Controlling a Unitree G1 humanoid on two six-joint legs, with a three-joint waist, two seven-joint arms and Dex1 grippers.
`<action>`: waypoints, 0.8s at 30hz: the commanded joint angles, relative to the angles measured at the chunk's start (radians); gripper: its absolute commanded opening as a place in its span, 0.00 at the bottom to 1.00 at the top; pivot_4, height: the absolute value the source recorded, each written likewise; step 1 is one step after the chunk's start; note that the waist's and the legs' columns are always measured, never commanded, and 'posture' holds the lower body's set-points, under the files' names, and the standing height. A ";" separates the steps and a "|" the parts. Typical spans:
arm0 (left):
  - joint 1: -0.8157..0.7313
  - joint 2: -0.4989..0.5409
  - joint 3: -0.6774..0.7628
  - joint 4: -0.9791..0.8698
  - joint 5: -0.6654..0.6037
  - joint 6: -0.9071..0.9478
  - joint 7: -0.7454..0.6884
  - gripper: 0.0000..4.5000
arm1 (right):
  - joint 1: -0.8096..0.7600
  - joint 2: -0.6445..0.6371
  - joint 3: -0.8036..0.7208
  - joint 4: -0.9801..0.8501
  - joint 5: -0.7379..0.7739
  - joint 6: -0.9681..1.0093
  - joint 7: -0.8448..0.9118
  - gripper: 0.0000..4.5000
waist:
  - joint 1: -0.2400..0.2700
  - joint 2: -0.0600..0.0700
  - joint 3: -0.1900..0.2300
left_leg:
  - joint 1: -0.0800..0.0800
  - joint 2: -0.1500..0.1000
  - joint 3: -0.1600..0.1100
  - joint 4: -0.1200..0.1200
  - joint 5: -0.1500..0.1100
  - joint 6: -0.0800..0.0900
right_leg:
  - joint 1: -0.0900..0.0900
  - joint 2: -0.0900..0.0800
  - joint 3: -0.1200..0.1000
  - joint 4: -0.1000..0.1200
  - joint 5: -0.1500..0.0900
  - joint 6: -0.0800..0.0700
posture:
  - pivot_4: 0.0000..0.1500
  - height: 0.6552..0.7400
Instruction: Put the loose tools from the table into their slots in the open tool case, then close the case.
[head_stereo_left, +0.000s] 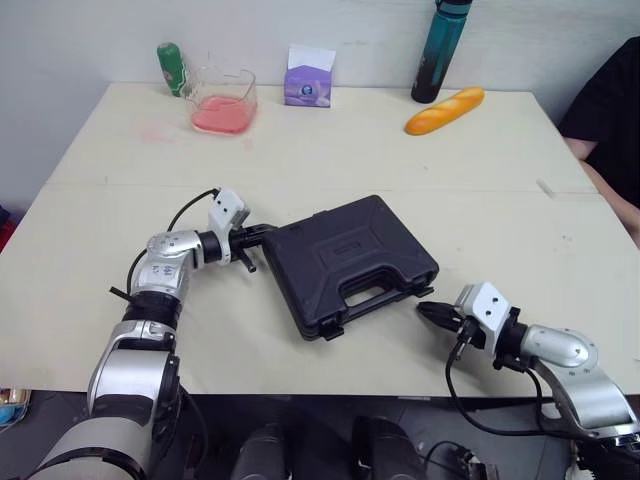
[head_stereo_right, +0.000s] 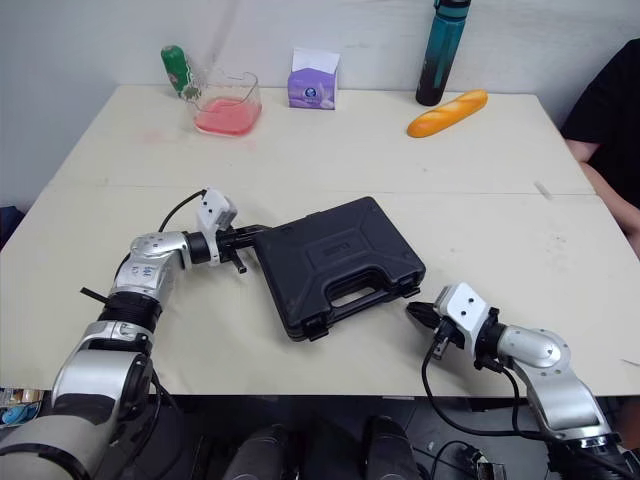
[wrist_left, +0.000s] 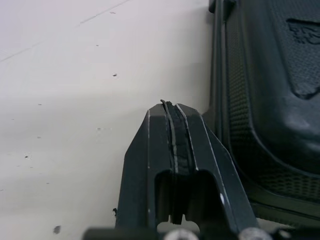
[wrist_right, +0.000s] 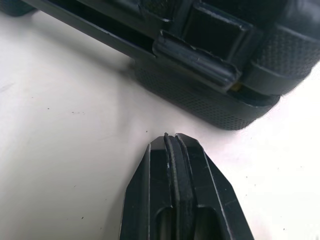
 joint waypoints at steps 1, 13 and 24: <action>0.020 0.005 -0.004 -0.047 -0.015 -0.009 -0.057 0.00 | -0.030 0.019 0.018 0.038 -0.027 -0.017 -0.011 0.01 | -0.002 0.000 0.000 | 0.000 0.000 0.000 0.000 0.000 0.000 | 0.000 0.000 0.000 0.000 0.000 0.000 | 1.00 1.00; 0.253 0.069 0.040 -0.407 -0.074 0.133 -0.044 0.00 | -0.121 0.038 0.043 0.134 -0.047 -0.071 0.009 0.01 | -0.007 0.000 0.000 | 0.000 0.001 0.000 0.000 0.000 0.000 | 0.000 0.000 0.001 0.000 0.000 0.000 | 1.00 1.00; 0.466 0.201 0.144 -0.811 -0.207 0.264 -0.058 0.00 | 0.017 0.036 -0.122 -0.028 0.134 0.000 -0.001 0.01 | -0.001 0.001 0.001 | -0.001 0.001 -0.001 -0.001 0.000 -0.001 | -0.001 -0.002 0.001 0.000 0.000 -0.001 | 1.00 1.00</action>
